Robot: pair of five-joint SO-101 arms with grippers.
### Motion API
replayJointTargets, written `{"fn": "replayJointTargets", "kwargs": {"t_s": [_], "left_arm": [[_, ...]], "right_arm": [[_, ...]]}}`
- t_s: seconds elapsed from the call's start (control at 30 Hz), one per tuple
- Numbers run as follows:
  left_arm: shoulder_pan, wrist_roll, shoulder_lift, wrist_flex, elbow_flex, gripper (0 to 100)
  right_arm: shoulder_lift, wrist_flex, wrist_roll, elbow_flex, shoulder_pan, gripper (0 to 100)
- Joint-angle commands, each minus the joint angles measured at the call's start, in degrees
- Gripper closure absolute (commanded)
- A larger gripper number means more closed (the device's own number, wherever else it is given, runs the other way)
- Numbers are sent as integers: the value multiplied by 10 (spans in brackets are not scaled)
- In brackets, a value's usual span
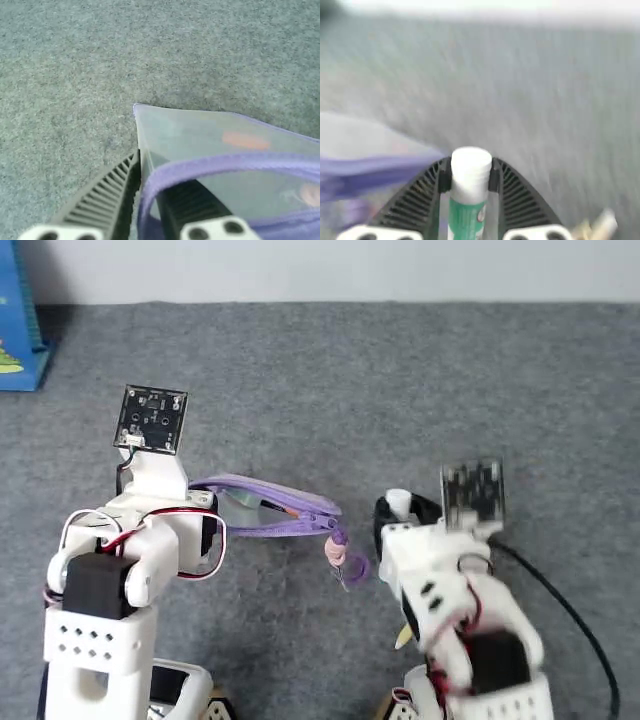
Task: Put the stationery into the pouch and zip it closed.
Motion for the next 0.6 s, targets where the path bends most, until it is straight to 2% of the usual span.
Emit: {"fn": "replayJointTargets", "kwargs": {"t_s": [0.0,0.57], "left_arm": [[-4,3,4,-16,0,988],[-3,3,5,-16,0,988]], "right_arm": [[-93,-31,30,-30,-77,991],[-124,-378,37,-25,-286,991]]}}
